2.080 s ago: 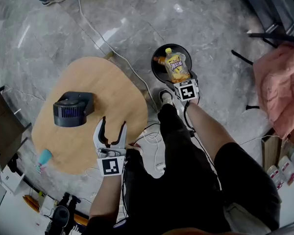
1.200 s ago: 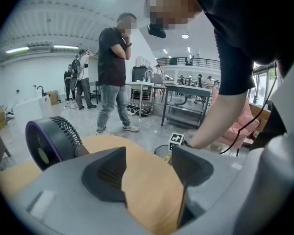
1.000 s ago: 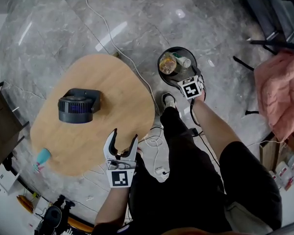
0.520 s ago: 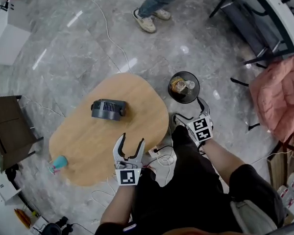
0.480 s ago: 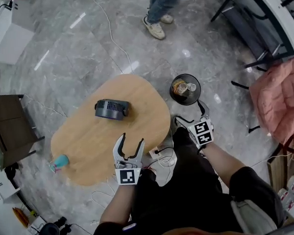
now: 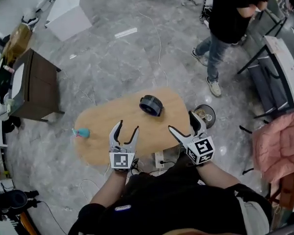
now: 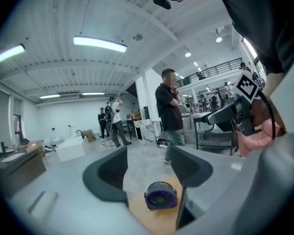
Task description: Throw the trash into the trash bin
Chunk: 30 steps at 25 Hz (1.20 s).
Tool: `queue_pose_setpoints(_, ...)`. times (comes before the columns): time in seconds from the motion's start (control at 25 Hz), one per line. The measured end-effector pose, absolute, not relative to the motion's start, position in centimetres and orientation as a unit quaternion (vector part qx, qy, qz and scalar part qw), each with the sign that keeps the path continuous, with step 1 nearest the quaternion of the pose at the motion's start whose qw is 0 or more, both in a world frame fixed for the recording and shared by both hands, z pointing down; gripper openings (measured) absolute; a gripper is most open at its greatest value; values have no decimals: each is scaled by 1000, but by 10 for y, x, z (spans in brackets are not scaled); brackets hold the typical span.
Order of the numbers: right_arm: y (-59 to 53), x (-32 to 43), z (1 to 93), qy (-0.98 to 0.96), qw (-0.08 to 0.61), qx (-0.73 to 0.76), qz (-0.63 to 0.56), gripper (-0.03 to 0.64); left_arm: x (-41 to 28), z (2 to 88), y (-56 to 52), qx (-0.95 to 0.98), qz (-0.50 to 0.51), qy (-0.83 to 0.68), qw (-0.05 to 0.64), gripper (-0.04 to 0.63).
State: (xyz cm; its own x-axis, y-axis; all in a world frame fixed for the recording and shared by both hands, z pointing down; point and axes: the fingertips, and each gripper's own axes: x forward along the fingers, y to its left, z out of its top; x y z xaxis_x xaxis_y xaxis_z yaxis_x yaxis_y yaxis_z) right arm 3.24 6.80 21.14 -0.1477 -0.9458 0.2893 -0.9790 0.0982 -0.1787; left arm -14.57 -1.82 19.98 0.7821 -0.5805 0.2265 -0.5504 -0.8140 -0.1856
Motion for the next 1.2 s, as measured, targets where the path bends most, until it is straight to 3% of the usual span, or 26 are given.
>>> queue_pose_setpoints(0.2, 24, -40, 117, -808, 16, 578, 114, 394, -202, 106, -29, -922, -86, 370, 70, 349)
queue_pose_setpoints(0.36, -4, -97, 54, -848, 5, 527, 62, 227, -254, 46, -37, -909, -48, 409, 69, 248)
queue_pose_setpoints(0.48, -11, -125, 10, -872, -19, 487, 39, 94, -277, 11, -33, -905, -39, 419, 65, 108)
queue_pose_setpoints(0.52, -11, -132, -1, -881, -29, 471, 36, 35, -281, 2, -30, -905, -40, 418, 65, 109)
queue_pose_setpoints(1.04, -27, -188, -46, -920, -67, 385, 35, 29, -281, -38, -19, -911, -28, 401, 94, 109)
queue_pose_setpoints(1.2, -25, -194, -41, -918, -45, 392, 30, 29, -279, -35, -21, -914, -34, 394, 89, 109)
